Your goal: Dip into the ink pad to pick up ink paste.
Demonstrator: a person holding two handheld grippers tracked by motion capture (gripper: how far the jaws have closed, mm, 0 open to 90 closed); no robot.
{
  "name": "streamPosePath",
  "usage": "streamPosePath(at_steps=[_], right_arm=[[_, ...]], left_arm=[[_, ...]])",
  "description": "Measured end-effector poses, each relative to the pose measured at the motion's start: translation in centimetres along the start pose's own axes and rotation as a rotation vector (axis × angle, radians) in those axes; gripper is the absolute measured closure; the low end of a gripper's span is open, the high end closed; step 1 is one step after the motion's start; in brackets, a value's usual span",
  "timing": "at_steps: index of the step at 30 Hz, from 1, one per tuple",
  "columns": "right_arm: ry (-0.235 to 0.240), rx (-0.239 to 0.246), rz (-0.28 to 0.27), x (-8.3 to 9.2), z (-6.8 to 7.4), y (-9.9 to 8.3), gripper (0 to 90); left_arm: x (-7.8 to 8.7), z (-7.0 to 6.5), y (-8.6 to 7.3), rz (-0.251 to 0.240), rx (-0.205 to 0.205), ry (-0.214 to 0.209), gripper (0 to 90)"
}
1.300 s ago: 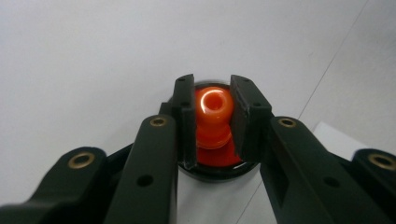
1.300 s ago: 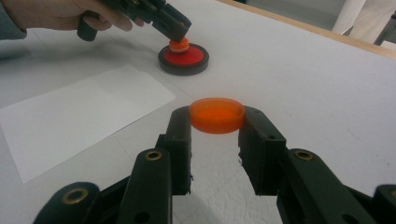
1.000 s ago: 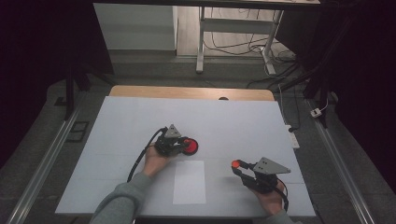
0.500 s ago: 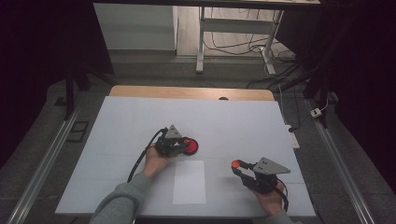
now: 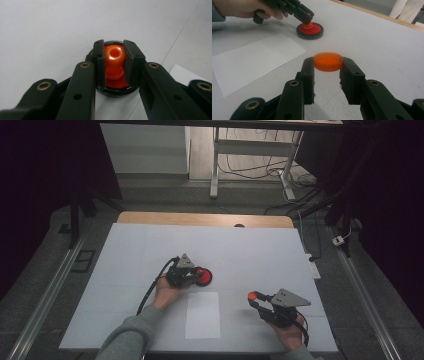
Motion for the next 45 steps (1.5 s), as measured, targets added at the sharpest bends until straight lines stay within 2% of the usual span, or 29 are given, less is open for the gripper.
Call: streamPosePath(at_steps=[2,5,8,15,18,21,33,45], right_arm=[[-0.001,-0.003,-0.002,0.0,0.0,0.0,65.0],[-0.009,0.003,-0.007,0.2,-0.1,0.1,65.1],[-0.005,-0.003,-0.012,0.3,-0.1,0.2,65.0],[-0.005,0.000,-0.011,0.3,-0.1,0.1,65.0],[-0.012,0.003,-0.009,0.2,-0.2,0.1,65.0],[-0.003,0.000,-0.010,0.2,-0.2,0.1,65.0],[-0.004,-0.004,-0.007,0.2,-0.2,0.0,65.1],[-0.003,0.001,-0.002,0.1,-0.2,-0.1,65.1]], left_arm=[[0.1,0.0,0.1,0.001,-0.002,-0.002,72.8],[0.8,0.1,0.8,-0.066,0.018,-0.004,72.7],[1.5,-0.1,1.7,-0.097,0.015,-0.009,72.6],[2.6,0.0,2.3,-0.123,0.033,-0.025,72.6],[3.3,0.2,2.5,-0.150,0.057,-0.051,72.6],[4.1,0.3,2.7,-0.162,0.058,-0.052,72.5],[5.2,0.0,2.7,-0.158,0.060,-0.074,72.5],[6.3,-0.3,2.4,-0.147,0.026,-0.109,72.5]])
Point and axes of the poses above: each handheld gripper's, and its own axes: x roughly backward along the jaws, y roughly out of its top, z roughly to its left, the point moved 6 cm from there along -x, roughly forward along the jaws, and after that the axes turned 12 degrees about -x, right-handed, at the moved point
